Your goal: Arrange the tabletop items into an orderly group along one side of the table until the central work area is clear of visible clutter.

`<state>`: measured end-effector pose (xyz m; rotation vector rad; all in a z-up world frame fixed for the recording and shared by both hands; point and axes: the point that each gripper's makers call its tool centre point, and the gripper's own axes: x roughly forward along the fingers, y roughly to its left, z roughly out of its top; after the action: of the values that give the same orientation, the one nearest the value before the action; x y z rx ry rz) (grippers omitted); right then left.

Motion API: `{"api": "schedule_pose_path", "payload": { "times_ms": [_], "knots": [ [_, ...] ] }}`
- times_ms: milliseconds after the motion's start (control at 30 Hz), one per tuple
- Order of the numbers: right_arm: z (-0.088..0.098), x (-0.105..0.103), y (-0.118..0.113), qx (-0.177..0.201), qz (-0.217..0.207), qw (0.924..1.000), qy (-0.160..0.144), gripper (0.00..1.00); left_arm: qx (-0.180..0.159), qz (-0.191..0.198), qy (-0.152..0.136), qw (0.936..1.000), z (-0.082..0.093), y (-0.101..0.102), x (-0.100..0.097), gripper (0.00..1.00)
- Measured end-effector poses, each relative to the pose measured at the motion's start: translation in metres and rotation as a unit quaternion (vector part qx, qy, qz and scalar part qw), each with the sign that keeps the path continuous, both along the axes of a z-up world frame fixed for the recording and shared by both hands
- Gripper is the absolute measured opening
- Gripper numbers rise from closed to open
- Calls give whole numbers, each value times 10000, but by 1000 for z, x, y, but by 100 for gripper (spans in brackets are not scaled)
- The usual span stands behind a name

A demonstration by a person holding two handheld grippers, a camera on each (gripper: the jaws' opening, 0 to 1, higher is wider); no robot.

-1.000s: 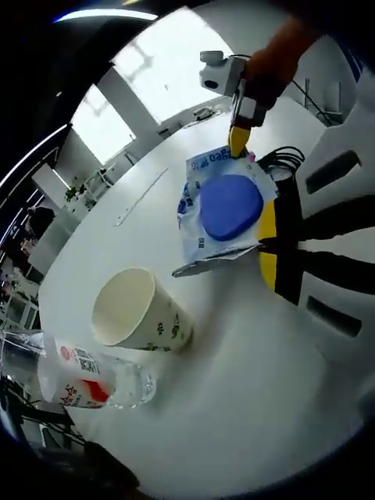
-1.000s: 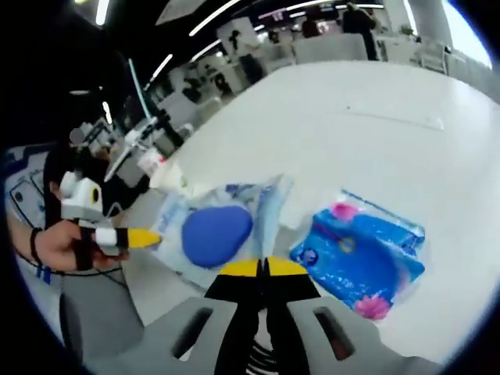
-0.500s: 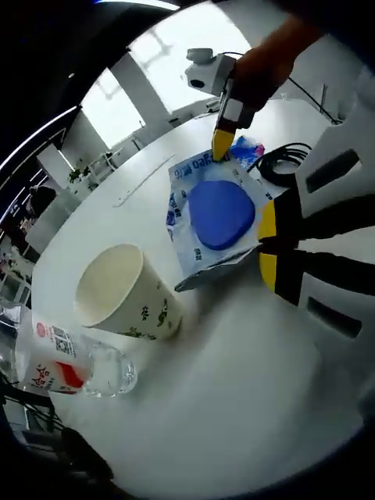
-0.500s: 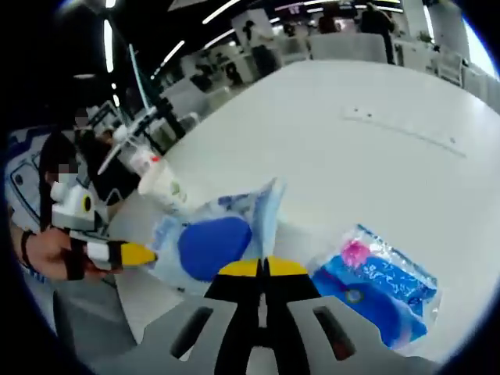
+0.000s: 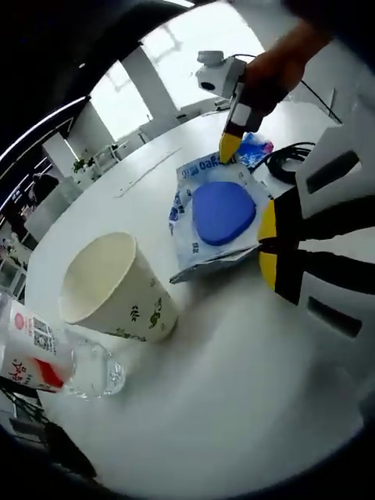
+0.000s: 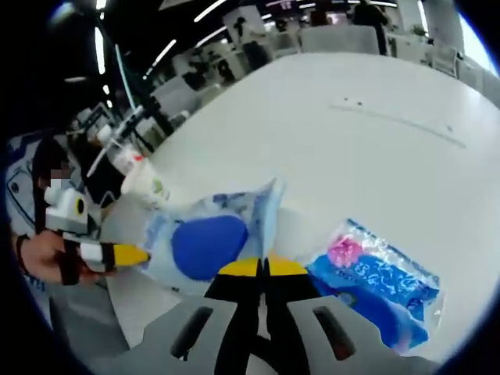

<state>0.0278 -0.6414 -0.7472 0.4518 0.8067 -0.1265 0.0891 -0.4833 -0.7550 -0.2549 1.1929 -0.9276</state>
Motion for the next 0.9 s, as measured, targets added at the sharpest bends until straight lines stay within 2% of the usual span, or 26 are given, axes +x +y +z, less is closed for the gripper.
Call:
{"api": "schedule_pose_path", "payload": {
  "times_ms": [433,600,733,800,900],
  "knots": [
    [-5,-40,2,338,-568,9978,-71,0,-54,34,-14,10000,-3,-17,8,0],
    [-5,-45,9,503,-682,9962,-180,0,-131,373,132,9991,-6,-19,21,0],
    [-4,-44,16,574,-753,9952,-235,0,-275,607,142,9977,0,-24,32,0],
    [-2,-44,18,639,-799,9942,-321,0,-715,771,173,9943,9,-30,40,2],
    [-3,-44,21,716,-812,9934,-384,0,-662,618,141,9958,9,-21,41,7]
  ]
}}
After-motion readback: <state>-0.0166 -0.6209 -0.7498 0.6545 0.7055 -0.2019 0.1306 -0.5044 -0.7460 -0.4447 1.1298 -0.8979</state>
